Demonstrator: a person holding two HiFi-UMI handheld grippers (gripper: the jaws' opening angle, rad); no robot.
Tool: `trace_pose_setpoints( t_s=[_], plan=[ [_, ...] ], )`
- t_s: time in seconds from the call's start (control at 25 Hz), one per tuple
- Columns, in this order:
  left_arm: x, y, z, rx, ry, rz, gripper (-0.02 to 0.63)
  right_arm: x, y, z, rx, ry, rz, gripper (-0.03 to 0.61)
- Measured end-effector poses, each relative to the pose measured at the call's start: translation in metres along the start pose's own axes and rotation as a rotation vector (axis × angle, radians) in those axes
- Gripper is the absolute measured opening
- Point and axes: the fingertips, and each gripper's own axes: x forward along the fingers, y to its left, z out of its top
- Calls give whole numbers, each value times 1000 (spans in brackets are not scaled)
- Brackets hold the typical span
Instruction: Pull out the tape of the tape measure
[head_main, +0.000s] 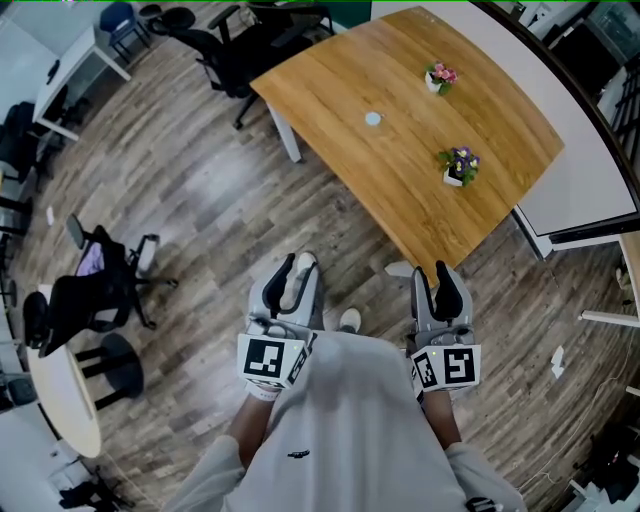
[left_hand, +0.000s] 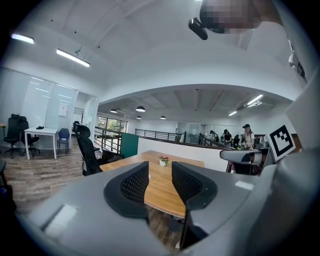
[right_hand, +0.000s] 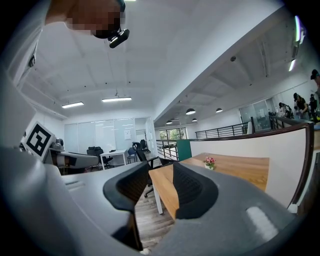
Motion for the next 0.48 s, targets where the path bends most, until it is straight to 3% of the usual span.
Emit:
trace_pose_setpoints(
  t_s=[0.48],
  plan=[
    [68, 57, 26, -14, -10, -71, 140, 87, -4, 26, 2, -23, -68, 149]
  ],
)
